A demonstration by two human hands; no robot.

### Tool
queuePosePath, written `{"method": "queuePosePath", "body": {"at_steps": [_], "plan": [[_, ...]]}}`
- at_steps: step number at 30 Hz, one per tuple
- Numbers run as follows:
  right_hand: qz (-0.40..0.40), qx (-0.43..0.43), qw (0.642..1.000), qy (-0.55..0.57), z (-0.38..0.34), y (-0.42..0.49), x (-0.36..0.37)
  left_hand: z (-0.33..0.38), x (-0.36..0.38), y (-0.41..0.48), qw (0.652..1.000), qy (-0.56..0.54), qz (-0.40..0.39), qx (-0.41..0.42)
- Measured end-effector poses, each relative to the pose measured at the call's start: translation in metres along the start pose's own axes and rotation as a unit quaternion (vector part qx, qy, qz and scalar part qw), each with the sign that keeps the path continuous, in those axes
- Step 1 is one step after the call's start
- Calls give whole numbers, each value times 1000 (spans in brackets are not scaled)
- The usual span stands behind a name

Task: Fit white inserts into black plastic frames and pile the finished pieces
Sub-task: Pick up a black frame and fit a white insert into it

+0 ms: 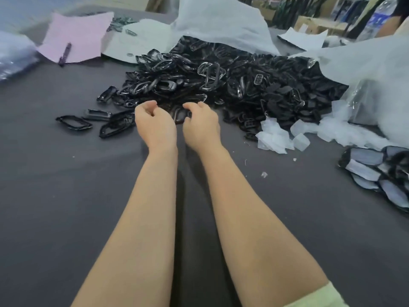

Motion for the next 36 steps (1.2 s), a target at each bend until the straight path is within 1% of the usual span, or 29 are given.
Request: {"method": "queuePosePath", "body": {"at_steps": [2, 3, 5, 7, 10, 12, 14, 16, 17, 19, 21, 23, 25, 26, 28, 30, 32, 34, 36], "plan": [[-11, 7, 999, -42, -1, 3, 6, -4, -2, 6, 994, 101, -32, 18], [-13, 9, 998, -59, -1, 4, 8, -6, -3, 7, 984, 165, -52, 40], [4, 14, 998, -66, 1, 4, 9, -9, -3, 5, 954, 266, -100, 94], [35, 24, 998, -37, 6, 4, 6, -12, -1, 4, 921, 335, -143, 140], [71, 47, 996, 17, 19, 5, -2, -14, 5, 3, 869, 434, -174, 163], [100, 51, 992, 56, 28, 4, -10, -12, 9, 0, 844, 483, -170, 158], [127, 63, 983, 117, 37, 3, -18, -10, 12, -5, 832, 509, -160, 150], [121, 99, 958, 239, 45, 1, -26, -9, 15, -9, 828, 516, -162, 147], [107, 118, 937, 310, 50, 0, -29, -9, 16, -11, 828, 514, -164, 151], [73, 142, 890, 427, 59, -4, -36, -8, 19, -17, 845, 478, -170, 170], [50, 152, 857, 490, 66, -11, -45, -6, 24, -26, 882, 396, -173, 189], [41, 154, 836, 525, 74, -18, -55, -3, 30, -37, 914, 313, -178, 185], [41, 152, 820, 550, 81, -25, -66, -2, 39, -48, 939, 244, -193, 149], [45, 149, 817, 555, 85, -29, -70, -4, 43, -53, 950, 204, -203, 118], [62, 141, 826, 543, 91, -35, -75, -12, 49, -65, 967, 103, -229, 42], [80, 136, 836, 526, 98, -43, -75, -21, 53, -76, 972, -1, -233, -26], [97, 147, 833, 525, 104, -48, -71, -28, 55, -83, 971, -75, -217, -69], [111, 164, 828, 524, 107, -49, -69, -32, 56, -84, 967, -117, -203, -97], [123, 166, 817, 539, 107, -47, -69, -34, 56, -83, 966, -119, -205, -105]]}}
Point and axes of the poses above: each hand's wrist, its own y-axis towards the middle knuckle, its own x-axis out of the palm, z = x × y, the point moved 1 cm from there along y, towards the middle knuckle, and after that the axes turned 7 degrees about -y, right-handed, at the moved point
